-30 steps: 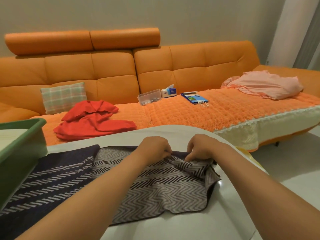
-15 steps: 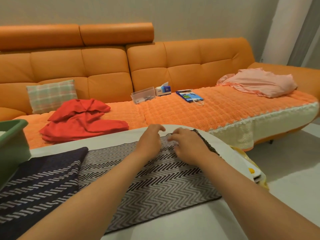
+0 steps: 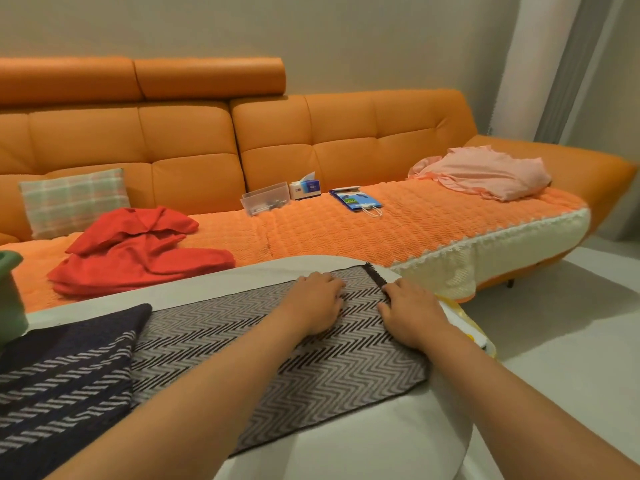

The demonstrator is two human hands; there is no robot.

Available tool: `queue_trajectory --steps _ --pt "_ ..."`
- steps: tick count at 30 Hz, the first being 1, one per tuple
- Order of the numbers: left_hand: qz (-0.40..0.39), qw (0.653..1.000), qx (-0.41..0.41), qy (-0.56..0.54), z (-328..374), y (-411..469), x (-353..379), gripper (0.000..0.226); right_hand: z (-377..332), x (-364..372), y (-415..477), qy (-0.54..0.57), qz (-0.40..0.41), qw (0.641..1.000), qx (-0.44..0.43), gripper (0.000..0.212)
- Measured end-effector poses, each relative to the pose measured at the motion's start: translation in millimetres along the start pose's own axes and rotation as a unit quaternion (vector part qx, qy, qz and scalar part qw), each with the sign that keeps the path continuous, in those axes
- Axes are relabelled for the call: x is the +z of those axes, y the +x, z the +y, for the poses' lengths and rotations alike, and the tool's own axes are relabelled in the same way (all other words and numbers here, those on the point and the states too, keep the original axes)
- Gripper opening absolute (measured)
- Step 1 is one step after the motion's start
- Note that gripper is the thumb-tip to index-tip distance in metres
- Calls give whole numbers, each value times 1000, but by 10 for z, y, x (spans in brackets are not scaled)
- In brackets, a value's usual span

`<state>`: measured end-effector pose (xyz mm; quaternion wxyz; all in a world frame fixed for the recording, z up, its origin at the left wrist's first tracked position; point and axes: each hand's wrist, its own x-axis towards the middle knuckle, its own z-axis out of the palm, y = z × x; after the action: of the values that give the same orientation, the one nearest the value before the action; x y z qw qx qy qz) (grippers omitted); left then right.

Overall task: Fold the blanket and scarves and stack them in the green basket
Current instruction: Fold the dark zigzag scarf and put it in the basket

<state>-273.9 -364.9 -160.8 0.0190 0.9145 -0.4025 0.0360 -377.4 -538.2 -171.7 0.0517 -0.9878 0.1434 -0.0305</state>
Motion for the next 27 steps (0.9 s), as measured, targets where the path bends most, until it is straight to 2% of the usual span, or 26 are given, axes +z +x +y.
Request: queue_trajectory --steps 3,6,8,10,13,17,20,24,27 --pt "-1 999 47 27 225 295 -126 49 107 -116 15 -65 41 996 40 43" --pt "-35 992 109 55 388 540 -153 64 222 -159 -39 -49 31 997 50 48" --pt "-44 981 164 91 431 648 -124 59 261 -155 -71 -21 5 999 38 49" --pt "-33 975 190 110 448 699 -97 46 261 -165 -55 31 -21 999 17 39" --pt "-15 977 182 112 436 682 -147 27 200 -172 3 138 -53 989 -5 19" --pt "18 988 135 78 214 538 -277 13 0 -226 -34 264 -46 963 -24 23" --pt "61 992 103 35 -90 330 -475 17 -228 -355 -77 349 -25 937 -23 24" --pt "80 995 60 22 -560 -40 -739 19 -616 -494 -95 371 -37 925 -69 20" --pt "78 996 28 32 -930 -410 -844 18 -1035 -608 -166 395 -47 911 -106 24"
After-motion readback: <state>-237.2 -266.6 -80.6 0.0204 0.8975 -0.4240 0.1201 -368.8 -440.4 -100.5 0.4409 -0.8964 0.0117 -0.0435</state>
